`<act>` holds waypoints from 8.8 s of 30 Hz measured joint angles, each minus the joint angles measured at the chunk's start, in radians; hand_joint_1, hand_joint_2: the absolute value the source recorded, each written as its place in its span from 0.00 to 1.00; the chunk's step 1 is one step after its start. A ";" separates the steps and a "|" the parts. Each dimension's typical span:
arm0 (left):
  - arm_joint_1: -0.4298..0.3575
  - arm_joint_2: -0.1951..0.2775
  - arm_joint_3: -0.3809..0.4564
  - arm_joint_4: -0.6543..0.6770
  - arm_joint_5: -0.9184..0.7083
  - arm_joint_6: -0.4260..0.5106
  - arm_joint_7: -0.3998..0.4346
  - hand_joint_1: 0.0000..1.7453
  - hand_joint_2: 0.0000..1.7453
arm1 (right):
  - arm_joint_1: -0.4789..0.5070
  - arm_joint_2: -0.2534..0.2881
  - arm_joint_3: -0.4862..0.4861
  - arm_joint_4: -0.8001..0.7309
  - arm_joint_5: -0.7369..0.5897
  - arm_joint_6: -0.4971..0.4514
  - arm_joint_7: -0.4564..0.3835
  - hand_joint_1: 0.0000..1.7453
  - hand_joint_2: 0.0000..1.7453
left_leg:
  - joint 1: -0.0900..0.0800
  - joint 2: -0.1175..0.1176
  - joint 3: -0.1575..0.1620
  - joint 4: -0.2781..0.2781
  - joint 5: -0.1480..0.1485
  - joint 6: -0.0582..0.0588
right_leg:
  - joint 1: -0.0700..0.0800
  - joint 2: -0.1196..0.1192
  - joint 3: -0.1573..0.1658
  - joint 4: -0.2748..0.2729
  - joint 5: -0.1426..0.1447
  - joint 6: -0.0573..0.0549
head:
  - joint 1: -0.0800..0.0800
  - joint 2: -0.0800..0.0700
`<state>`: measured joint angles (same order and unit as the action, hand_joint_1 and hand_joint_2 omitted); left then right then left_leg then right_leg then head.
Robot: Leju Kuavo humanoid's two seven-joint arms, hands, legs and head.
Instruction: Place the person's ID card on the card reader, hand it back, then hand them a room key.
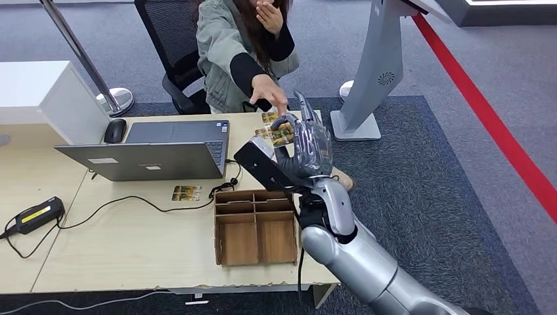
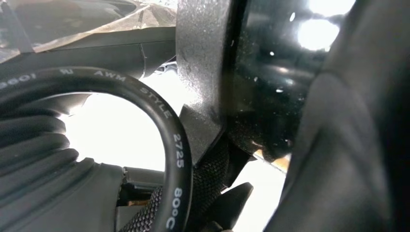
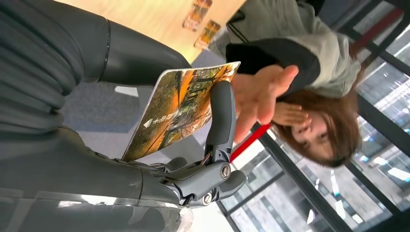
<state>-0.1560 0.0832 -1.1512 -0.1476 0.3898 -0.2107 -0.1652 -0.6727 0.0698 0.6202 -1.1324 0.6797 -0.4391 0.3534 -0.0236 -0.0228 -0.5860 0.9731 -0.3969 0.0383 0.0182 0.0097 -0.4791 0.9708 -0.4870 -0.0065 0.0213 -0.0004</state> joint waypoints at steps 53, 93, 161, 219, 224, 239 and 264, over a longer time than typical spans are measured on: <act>0.017 0.014 0.007 0.003 0.080 0.000 0.009 0.00 0.00 | 0.243 -0.159 -0.011 -0.443 -0.184 0.226 0.092 0.00 0.00 | -0.001 0.005 0.001 0.000 -0.002 0.002 | -0.001 0.005 0.000 -0.001 -0.001 0.002 | 0.000 0.000; 0.017 0.021 0.009 0.003 0.086 -0.013 0.009 0.00 0.00 | 0.282 -0.307 0.020 -0.603 0.023 0.405 0.098 0.05 1.00 | 0.000 0.004 0.001 0.000 -0.002 0.002 | 0.000 0.004 0.001 -0.001 -0.001 0.002 | 0.000 0.000; 0.007 0.012 0.009 0.000 0.037 0.002 0.009 0.00 0.00 | 0.090 -0.148 0.156 -0.161 0.148 0.496 0.077 0.32 1.00 | 0.000 0.004 0.001 0.000 -0.002 0.001 | -0.001 0.004 0.001 -0.001 -0.001 0.002 | 0.000 0.000; 0.006 0.014 0.009 0.000 0.020 0.000 0.009 0.00 0.00 | 0.106 -0.140 0.145 0.010 0.130 0.390 0.079 0.66 1.00 | 0.000 0.004 0.001 0.000 -0.002 0.001 | -0.001 0.004 0.001 -0.001 -0.001 0.002 | 0.000 0.000; 0.005 0.013 0.009 0.000 0.019 -0.001 0.009 0.00 0.00 | 0.101 -0.126 0.145 0.025 0.133 0.387 0.078 0.66 1.00 | 0.000 0.004 0.001 0.000 -0.002 0.001 | -0.001 0.004 0.001 -0.001 -0.001 0.002 | 0.000 0.000; -0.001 0.011 0.009 0.000 0.010 -0.004 0.009 0.00 0.00 | 0.088 -0.091 0.145 0.070 0.133 0.353 0.060 0.75 1.00 | 0.000 0.004 0.001 0.000 -0.002 0.001 | -0.001 0.004 0.001 -0.001 -0.001 0.002 | 0.000 0.000; -0.002 0.011 0.009 0.000 0.012 0.003 0.009 0.00 0.00 | 0.084 -0.074 0.132 0.112 0.110 0.329 0.055 0.78 1.00 | 0.000 0.004 0.001 0.000 -0.002 0.001 | -0.001 0.004 0.001 -0.001 -0.001 0.002 | 0.000 0.000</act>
<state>-0.1577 0.0938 -1.1421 -0.1476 0.4013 -0.2079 -0.1564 -0.5885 -0.0041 0.7517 -1.0205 0.7896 -0.1100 0.4087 -0.0237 -0.0191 -0.5849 0.9735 -0.3989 0.0397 0.0177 0.0135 -0.4785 0.9696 -0.4877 -0.0042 0.0214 -0.0004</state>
